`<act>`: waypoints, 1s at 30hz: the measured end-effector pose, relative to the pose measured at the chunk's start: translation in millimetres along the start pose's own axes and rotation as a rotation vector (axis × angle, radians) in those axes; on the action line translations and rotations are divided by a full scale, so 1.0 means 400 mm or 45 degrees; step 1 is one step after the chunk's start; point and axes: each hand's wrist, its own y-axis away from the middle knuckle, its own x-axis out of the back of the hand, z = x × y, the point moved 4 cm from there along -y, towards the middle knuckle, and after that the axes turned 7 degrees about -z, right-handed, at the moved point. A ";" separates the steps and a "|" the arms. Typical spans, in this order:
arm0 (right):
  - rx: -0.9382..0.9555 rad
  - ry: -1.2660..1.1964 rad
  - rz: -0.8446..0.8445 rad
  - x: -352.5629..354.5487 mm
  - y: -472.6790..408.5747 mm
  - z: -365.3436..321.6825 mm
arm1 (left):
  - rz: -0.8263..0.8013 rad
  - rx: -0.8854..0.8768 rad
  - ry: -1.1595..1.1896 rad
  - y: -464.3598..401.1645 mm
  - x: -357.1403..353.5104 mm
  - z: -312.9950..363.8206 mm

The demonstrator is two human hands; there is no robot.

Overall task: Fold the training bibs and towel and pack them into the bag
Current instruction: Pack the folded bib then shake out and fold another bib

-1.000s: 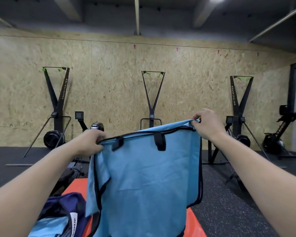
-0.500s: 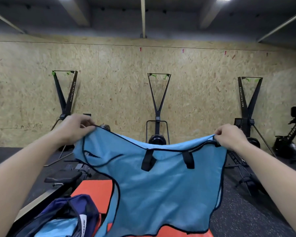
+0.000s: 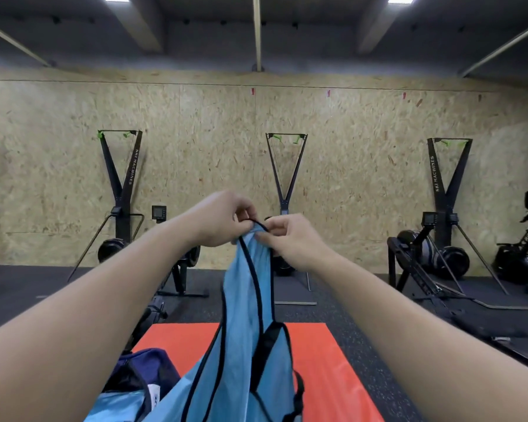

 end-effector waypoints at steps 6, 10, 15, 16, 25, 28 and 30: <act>-0.100 -0.201 0.090 0.053 0.011 0.041 | -0.042 0.216 -0.057 0.057 -0.028 -0.090; -0.113 0.239 0.124 0.060 0.017 0.063 | -0.021 0.255 0.264 0.062 -0.051 -0.108; -0.116 0.104 -0.002 -0.009 0.035 0.044 | 0.095 0.214 0.449 0.035 -0.040 -0.061; -0.124 -0.062 -0.089 -0.030 0.039 0.037 | 0.091 0.200 0.483 0.030 -0.040 -0.049; -0.089 -0.437 -0.145 -0.062 0.031 0.026 | 0.036 0.103 0.439 0.027 -0.048 -0.003; -0.091 -0.518 -0.055 -0.043 0.029 0.038 | 0.033 0.097 0.453 0.037 -0.062 -0.019; -0.102 -0.599 0.051 -0.026 0.030 0.042 | -0.012 0.114 0.446 0.044 -0.077 -0.031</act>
